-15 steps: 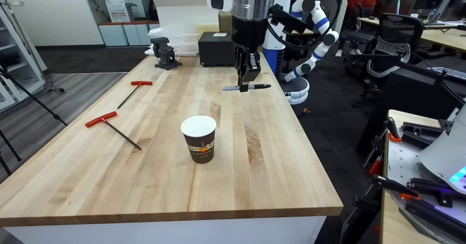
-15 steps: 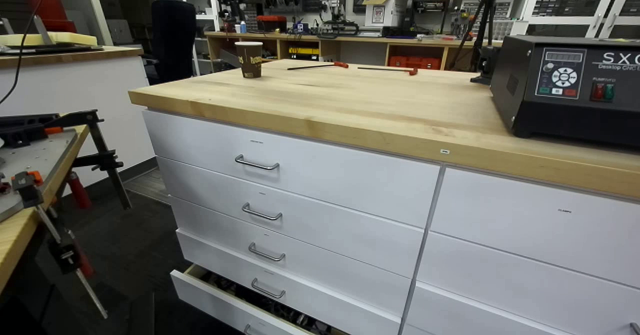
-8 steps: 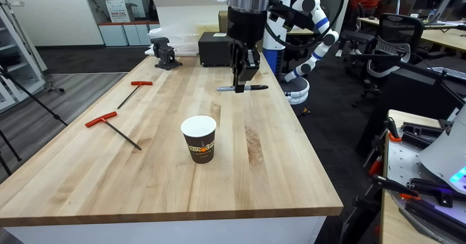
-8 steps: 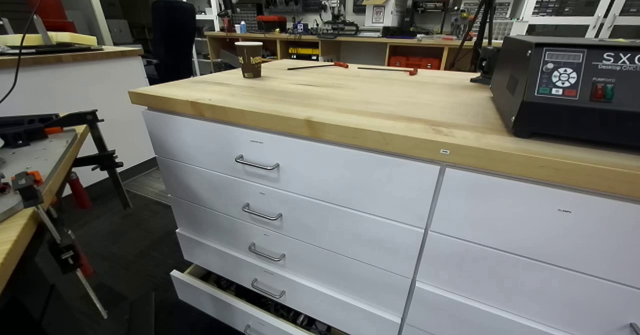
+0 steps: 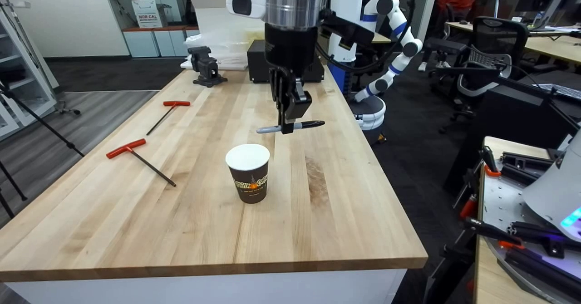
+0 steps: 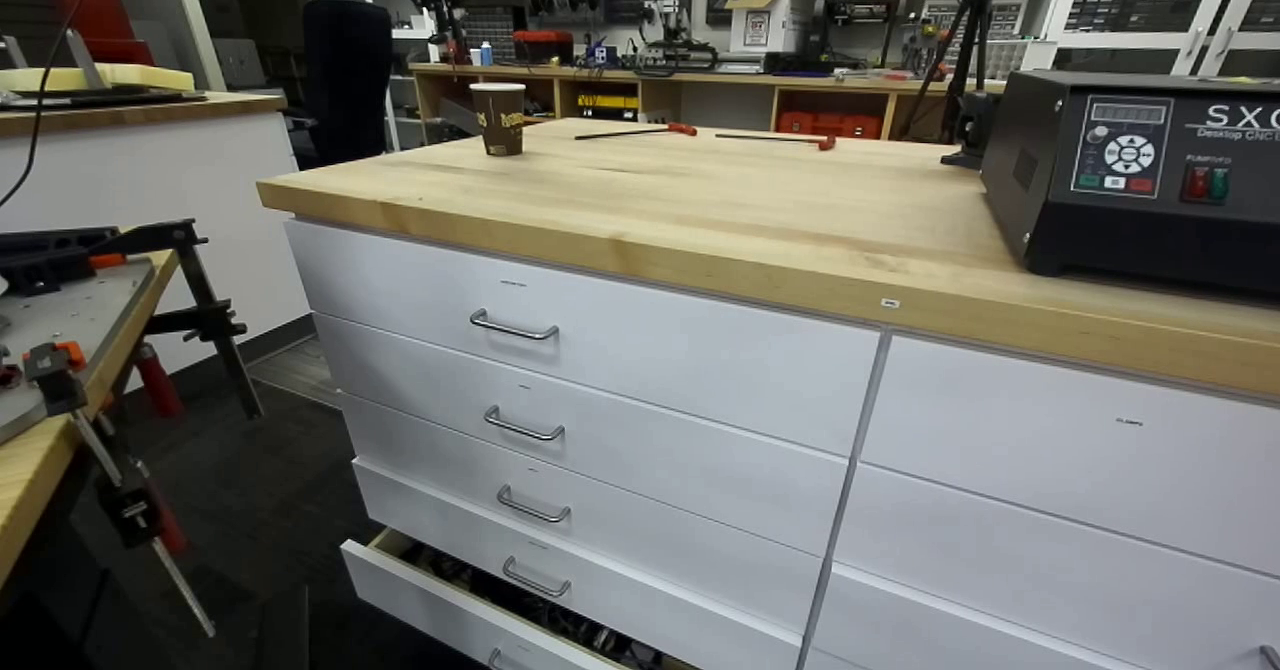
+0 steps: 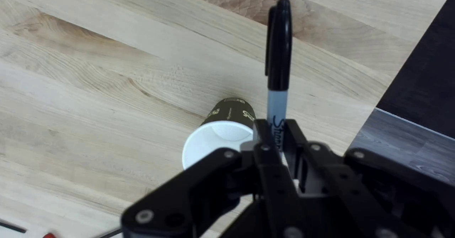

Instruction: Move the cup to the left side of the black sharpie and put the sharpie in it

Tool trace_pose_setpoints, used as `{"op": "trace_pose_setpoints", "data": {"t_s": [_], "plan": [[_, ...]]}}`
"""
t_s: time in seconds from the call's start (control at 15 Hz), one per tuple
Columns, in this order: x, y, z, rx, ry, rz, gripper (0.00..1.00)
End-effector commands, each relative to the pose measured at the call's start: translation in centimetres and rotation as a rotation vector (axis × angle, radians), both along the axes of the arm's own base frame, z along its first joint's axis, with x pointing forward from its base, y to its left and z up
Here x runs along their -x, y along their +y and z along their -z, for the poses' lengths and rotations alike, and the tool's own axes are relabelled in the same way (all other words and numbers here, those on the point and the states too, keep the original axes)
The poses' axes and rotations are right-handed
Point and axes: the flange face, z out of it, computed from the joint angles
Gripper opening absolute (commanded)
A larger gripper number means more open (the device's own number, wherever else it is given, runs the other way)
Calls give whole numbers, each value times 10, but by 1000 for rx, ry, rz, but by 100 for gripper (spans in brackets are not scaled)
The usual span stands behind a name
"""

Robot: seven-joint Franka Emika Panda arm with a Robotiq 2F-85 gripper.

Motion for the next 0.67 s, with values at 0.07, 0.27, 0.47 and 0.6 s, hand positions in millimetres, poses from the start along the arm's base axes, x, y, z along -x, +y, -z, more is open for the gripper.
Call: {"op": "trace_pose_setpoints", "data": {"t_s": [0.07,0.27,0.47,0.6], "plan": [[-13,22,-3,31,16,-41,5],[-24,28,-2,26,5,-50,5],[-38,30,1,15,11,-48,5],[-46,30,3,5,25,-43,5]]}}
